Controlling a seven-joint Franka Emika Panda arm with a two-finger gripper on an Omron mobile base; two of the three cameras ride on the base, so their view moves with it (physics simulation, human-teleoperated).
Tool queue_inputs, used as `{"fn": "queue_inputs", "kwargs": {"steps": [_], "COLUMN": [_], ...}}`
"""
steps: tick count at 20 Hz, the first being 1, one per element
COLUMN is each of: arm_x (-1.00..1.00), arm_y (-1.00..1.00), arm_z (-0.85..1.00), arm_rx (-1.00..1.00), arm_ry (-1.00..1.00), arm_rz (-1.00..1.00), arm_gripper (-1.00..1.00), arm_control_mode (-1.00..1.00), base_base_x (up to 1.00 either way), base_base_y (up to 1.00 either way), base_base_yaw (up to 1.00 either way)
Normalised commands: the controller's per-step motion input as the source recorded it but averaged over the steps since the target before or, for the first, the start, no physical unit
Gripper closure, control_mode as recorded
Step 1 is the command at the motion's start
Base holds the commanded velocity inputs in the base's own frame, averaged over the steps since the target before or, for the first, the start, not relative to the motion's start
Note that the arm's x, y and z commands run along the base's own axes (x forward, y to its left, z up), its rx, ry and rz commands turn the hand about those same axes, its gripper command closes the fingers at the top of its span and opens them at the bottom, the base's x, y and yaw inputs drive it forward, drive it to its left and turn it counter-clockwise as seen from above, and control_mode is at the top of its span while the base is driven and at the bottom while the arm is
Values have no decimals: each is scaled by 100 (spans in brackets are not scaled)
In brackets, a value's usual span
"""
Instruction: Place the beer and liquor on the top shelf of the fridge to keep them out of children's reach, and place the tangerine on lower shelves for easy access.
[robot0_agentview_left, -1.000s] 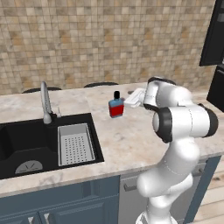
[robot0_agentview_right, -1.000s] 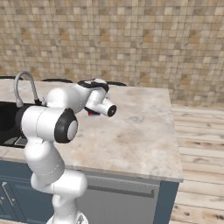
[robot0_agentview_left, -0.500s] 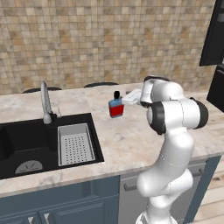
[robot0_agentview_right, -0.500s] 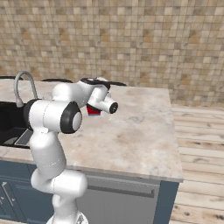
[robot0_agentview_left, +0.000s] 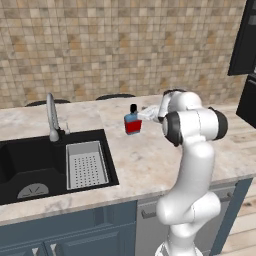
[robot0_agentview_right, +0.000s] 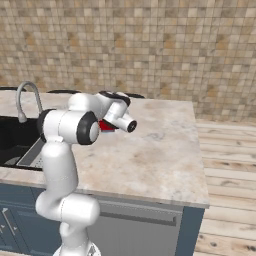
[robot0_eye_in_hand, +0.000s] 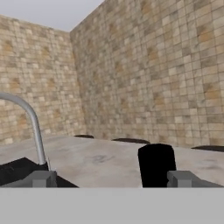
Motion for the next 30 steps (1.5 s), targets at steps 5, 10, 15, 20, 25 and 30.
{"fn": "queue_inputs", "kwargs": {"steps": [5,10,15,20,25,30], "arm_x": [26,26,28,30,24,3], "arm_y": [0,0,0,0,0,2], "arm_z": [-28,-15,-4,-2,-6,-9], "arm_rx": [4,0,0,0,0,0], "arm_ry": [0,0,0,0,0,0], "arm_rz": [0,0,0,0,0,0], "arm_gripper": [-100,-100,-100,-100,-100,-100], "arm_control_mode": [-100,-100,-100,-100,-100,-100], "base_base_x": [0,0,0,0,0,0], "base_base_y": [0,0,0,0,0,0], "base_base_yaw": [0,0,0,0,0,0]}}
